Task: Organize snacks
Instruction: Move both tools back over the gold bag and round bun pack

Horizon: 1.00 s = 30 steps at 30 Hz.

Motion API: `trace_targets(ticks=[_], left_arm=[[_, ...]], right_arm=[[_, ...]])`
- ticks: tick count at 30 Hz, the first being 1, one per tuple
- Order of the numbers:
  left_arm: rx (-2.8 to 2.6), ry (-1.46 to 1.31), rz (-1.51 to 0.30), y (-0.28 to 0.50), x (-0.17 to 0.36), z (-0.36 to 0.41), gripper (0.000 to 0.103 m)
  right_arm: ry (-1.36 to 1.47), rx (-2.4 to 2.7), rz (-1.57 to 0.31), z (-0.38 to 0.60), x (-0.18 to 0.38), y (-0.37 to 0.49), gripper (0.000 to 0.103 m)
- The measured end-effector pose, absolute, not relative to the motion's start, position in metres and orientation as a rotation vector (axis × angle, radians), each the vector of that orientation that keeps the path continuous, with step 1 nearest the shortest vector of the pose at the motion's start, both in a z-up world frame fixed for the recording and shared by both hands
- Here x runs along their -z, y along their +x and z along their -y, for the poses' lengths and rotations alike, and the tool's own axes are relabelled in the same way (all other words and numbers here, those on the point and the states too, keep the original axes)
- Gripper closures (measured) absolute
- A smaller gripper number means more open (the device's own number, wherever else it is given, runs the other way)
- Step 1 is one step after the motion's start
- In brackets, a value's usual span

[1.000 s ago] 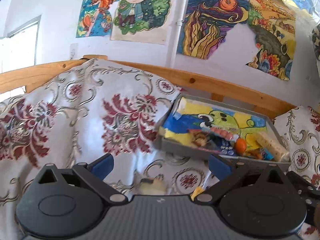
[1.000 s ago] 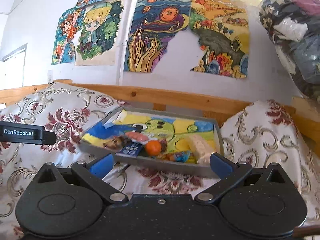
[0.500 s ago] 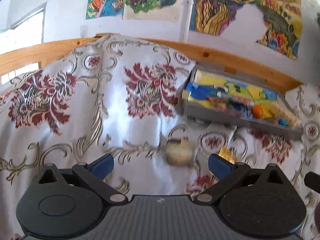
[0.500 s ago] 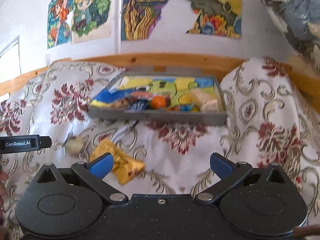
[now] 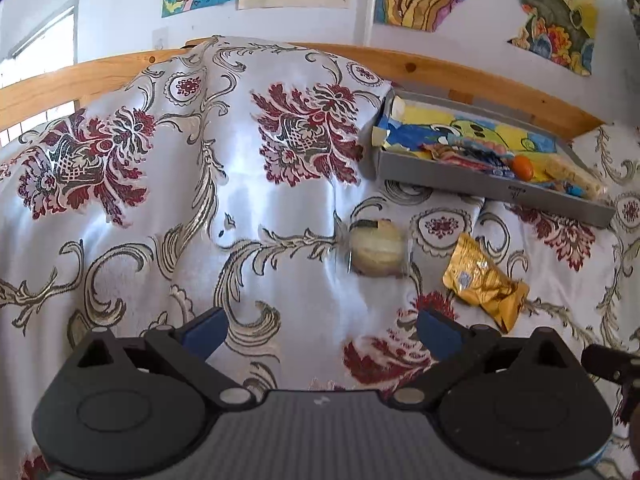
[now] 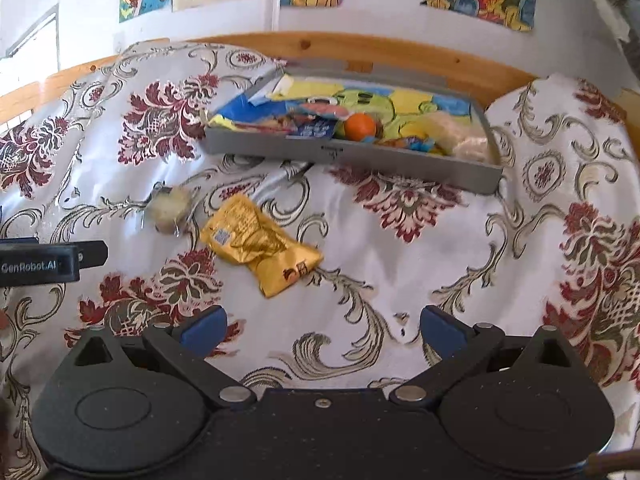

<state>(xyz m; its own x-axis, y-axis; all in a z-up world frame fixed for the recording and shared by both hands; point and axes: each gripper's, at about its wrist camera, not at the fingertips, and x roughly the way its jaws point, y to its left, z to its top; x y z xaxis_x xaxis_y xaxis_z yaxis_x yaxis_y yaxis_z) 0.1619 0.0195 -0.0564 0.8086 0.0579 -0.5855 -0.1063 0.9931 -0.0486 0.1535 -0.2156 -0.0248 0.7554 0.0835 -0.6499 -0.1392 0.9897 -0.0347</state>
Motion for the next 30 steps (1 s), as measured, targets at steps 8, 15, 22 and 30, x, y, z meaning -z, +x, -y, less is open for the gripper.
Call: trace_targets(ticks=[8,15,22,30], left_arm=[[-0.067,-0.063,-0.632,0.162,0.060,-0.018,0.001],[-0.053,-0.053,-0.609,0.164,0.062,-0.019,0.001],[-0.040,-0.057,-0.587,0.166,0.064,-0.022,0.001],[-0.032,-0.080,-0.550,0.181,0.063,-0.023,0.001]], right_arm=[[-0.085,-0.116,-0.727,0.213,0.030,0.160,0.001],[-0.095,-0.112,-0.730,0.209,0.034,0.169,0.001],[-0.105,-0.120,-0.734,0.205,0.037,0.175,0.001],[-0.122,-0.126,-0.711,0.201,0.037,0.179,0.001]])
